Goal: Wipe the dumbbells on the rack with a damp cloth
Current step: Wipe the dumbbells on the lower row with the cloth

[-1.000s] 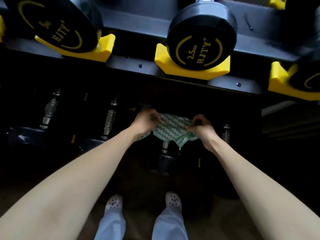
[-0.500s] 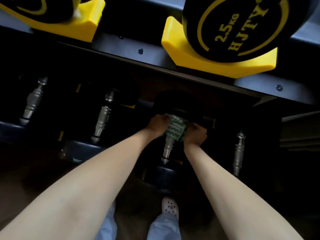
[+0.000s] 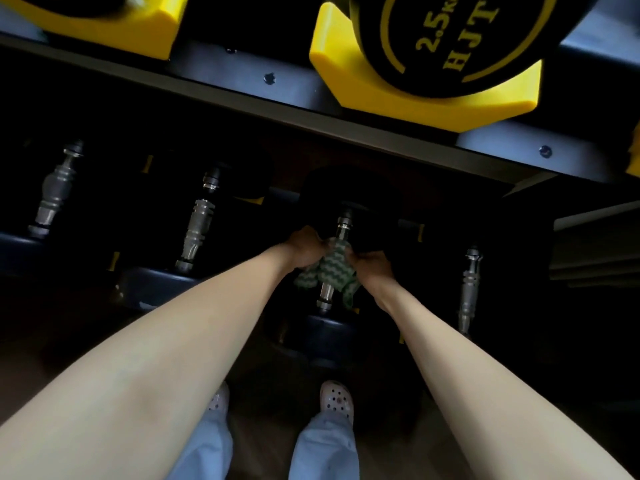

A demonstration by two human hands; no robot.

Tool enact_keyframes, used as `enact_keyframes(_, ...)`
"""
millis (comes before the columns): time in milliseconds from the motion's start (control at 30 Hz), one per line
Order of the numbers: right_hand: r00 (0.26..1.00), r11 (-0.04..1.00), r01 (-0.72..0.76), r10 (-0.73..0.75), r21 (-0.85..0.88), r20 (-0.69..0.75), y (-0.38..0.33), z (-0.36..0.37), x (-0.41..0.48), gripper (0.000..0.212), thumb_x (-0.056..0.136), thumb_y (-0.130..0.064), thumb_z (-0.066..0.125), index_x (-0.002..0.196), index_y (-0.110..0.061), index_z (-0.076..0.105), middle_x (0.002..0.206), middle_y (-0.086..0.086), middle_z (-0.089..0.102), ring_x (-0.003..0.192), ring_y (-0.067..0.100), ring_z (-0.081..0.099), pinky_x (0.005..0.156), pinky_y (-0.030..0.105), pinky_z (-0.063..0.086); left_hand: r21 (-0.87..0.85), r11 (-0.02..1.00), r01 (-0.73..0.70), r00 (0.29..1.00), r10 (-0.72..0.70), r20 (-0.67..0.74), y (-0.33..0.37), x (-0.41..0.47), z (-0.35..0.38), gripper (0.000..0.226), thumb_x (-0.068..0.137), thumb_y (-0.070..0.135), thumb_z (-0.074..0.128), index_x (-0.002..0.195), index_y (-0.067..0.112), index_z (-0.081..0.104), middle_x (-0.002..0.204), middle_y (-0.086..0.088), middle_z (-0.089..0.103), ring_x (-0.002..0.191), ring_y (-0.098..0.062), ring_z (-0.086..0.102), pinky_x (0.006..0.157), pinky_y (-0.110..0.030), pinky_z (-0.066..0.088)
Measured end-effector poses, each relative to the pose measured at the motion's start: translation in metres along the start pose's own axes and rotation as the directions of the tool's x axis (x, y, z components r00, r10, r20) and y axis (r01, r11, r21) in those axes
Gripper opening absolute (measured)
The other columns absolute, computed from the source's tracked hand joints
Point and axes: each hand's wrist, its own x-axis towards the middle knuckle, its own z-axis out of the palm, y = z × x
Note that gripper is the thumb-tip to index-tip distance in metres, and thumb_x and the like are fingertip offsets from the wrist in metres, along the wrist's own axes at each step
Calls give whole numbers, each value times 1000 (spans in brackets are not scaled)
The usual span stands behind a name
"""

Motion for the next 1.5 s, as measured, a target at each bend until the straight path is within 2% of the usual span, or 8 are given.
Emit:
enact_keyframes(233,966,961,-2,73,-277,246,16,-6,-26,24,93,-27,58,102,-5,60,95,8,56,74,16,56,55,21,42,236,971,31,991,-60,120,-19,-26,9,32,94,23,54,79,-4,60,97,-24,60,65,-18,53,51,-20,33)
enact_keyframes(433,968,912,71,35,-404,248,11,-6,-32,35,79,-18,68,110,-2,62,110,15,65,94,26,61,69,27,45,428,904,-4,987,-66,149,-15,-41,8,31,89,16,53,113,-3,59,117,-19,61,106,-30,59,79,-32,47)
enact_keyframes(600,971,947,41,37,-318,238,10,-16,-51,23,77,-14,69,97,-3,65,91,10,62,82,22,59,61,25,42,446,890,-91,974,-15,228,0,-65,1,16,89,15,55,89,0,62,83,-18,60,72,-24,56,48,-22,30)
enact_keyframes(767,968,988,-2,40,-152,248,1,-26,-79,15,79,-11,62,90,-2,66,73,6,59,60,13,52,50,20,37,385,922,-33,980,-45,193,4,-85,-10,27,87,11,55,62,13,45,58,-1,44,50,-11,38,44,-20,28)
enact_keyframes(1033,967,994,37,-10,-102,253,-6,-35,-126,22,82,-8,60,91,10,68,79,10,64,73,19,58,73,30,46,260,963,-77,971,14,238,1,-126,-24,34,81,9,55,51,15,39,52,2,36,53,-11,34,55,-23,27)
enact_keyframes(1267,927,917,-102,-53,385,372,-33,-39,-159,34,98,-31,44,90,-9,69,84,7,73,87,23,66,87,37,50,-317,948,-21,993,57,104,-14,-169,-66,25,88,31,58,70,14,60,70,-4,61,71,-23,61,75,-32,50)
enact_keyframes(1367,920,939,-79,-61,334,388,-53,-33,-172,54,96,-46,39,93,1,65,89,12,69,86,24,65,87,37,51,-306,944,-124,991,134,13,-20,-183,-99,22,87,26,60,71,14,52,70,-1,55,72,-19,56,73,-29,45)
enact_keyframes(1500,911,920,2,-163,391,379,-67,-23,-185,27,93,-26,44,84,-11,65,73,3,70,73,20,62,77,36,48,-240,948,-206,978,203,-37,-27,-195,-137,12,85,19,63,76,15,56,90,5,57,88,-9,52,81,-28,36)
